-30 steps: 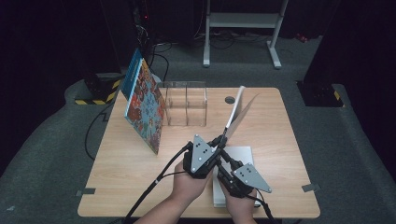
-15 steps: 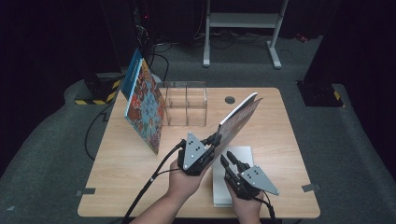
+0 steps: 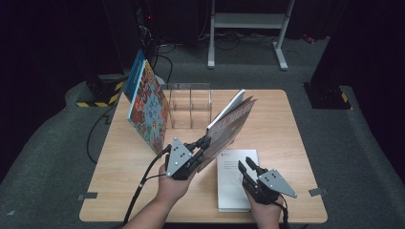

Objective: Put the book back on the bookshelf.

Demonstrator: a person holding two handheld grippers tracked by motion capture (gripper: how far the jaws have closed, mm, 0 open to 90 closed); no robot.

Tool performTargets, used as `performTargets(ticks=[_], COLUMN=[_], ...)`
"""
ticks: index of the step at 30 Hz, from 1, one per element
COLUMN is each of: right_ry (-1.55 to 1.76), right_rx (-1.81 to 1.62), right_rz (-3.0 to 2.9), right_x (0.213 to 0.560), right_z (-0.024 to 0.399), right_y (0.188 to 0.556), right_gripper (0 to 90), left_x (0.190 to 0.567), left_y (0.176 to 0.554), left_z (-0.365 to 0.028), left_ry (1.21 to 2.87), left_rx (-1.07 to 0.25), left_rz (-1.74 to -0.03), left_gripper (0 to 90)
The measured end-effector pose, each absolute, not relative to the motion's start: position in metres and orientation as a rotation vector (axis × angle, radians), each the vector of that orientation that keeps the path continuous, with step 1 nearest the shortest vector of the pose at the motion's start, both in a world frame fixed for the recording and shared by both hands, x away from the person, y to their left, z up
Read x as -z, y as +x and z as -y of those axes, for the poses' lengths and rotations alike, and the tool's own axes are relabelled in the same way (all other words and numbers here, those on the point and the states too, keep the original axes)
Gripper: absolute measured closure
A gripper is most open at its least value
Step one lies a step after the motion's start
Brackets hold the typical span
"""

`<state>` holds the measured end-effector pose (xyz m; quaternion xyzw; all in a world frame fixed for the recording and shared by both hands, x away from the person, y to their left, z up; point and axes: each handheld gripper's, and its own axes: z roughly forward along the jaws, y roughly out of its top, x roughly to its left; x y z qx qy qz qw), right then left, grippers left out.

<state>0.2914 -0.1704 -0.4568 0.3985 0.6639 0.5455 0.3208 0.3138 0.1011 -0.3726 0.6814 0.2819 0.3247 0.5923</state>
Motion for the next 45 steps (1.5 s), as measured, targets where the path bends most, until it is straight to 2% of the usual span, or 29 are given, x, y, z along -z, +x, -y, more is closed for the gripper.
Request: performTargets(ticks=[8, 10, 17, 39, 41, 42, 45], right_ry=[1.093, 1.102, 1.101, 1.112, 1.114, 1.113, 1.108], right_rx=[-1.404, -1.397, -1.391, -1.386, -1.387, -1.388, -1.387], right_rz=[-1.713, -1.712, -1.722, -1.726, -1.725, -1.725, -1.724], right_x=[0.468, 0.47, 0.473, 0.476, 0.475, 0.475, 0.475], right_z=[0.193, 0.194, 0.192, 0.192, 0.192, 0.192, 0.192], right_y=[0.287, 0.287, 0.289, 0.288, 0.288, 0.288, 0.288], right_gripper=[66.9, 67.5, 67.8, 67.9, 67.9, 67.9, 67.9], left_x=[0.389, 0.395, 0.405, 0.422, 0.42, 0.419, 0.413], left_y=[0.312, 0.308, 0.3, 0.28, 0.281, 0.283, 0.287], left_z=[-0.133, -0.14, -0.161, -0.182, -0.18, -0.178, -0.171], left_ry=[1.575, 1.559, 1.567, 1.585, 1.58, 1.582, 1.593], left_rx=[-0.736, -0.768, -0.746, -0.716, -0.709, -0.706, -0.721], left_rz=[-0.645, -0.649, -0.657, -0.612, -0.624, -0.638, -0.66], left_gripper=[84.4, 84.4, 84.3, 83.6, 79.2, 71.6, 68.3])
